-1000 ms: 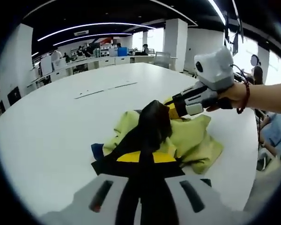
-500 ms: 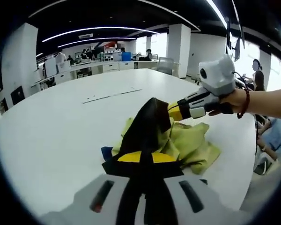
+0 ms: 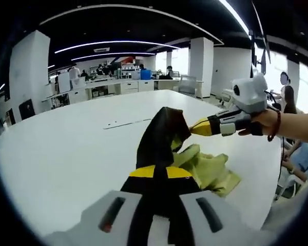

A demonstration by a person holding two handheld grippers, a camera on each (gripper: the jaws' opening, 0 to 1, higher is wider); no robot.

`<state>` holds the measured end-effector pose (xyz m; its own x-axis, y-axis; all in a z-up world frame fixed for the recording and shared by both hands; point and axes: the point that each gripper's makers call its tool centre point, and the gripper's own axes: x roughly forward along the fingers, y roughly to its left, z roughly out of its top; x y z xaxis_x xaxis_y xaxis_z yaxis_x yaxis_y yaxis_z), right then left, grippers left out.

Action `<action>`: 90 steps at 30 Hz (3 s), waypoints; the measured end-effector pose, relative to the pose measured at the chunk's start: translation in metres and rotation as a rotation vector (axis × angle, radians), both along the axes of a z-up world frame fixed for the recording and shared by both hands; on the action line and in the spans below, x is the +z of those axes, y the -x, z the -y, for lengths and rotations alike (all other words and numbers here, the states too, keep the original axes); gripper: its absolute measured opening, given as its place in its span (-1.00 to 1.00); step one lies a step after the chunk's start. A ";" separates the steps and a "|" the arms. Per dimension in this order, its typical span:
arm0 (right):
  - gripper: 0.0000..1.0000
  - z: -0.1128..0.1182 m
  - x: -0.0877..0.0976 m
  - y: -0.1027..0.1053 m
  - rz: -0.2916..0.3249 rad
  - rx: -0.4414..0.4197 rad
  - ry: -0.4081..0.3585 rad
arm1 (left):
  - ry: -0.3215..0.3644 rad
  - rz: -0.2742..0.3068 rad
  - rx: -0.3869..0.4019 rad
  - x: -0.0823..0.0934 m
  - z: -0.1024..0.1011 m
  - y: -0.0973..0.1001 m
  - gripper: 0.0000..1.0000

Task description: Fold the garment on the visible template until the final outline fits inside the template.

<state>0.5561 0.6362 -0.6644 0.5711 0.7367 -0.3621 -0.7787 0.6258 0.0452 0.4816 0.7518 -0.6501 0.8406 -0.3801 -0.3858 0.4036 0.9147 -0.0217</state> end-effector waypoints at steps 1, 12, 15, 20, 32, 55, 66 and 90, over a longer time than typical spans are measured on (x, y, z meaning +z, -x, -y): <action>-1.00 0.000 0.004 -0.001 0.009 -0.001 -0.003 | -0.001 0.013 0.002 0.006 -0.001 -0.002 -0.96; -1.00 -0.004 0.053 -0.021 0.104 -0.032 -0.016 | -0.024 0.093 0.023 0.040 -0.013 -0.026 -0.96; -1.00 -0.006 0.064 -0.030 0.118 -0.049 -0.032 | -0.030 0.108 0.030 0.046 -0.016 -0.035 -0.96; -1.00 -0.011 0.075 -0.046 0.120 -0.076 -0.054 | -0.040 0.133 0.045 0.055 -0.020 -0.054 -0.96; -1.00 -0.015 0.065 -0.081 0.069 -0.159 -0.061 | -0.073 0.094 0.126 0.035 -0.034 -0.096 -0.96; -1.00 -0.016 -0.042 -0.146 -0.144 -0.320 -0.013 | -0.089 -0.121 0.157 -0.068 -0.048 -0.158 -0.96; -1.00 -0.012 -0.076 -0.158 -0.211 -0.368 0.011 | -0.095 -0.179 0.172 -0.100 -0.052 -0.170 -0.97; -0.41 -0.004 -0.061 -0.124 -0.269 -0.360 0.014 | 0.006 -0.093 0.124 -0.068 -0.047 -0.152 -0.34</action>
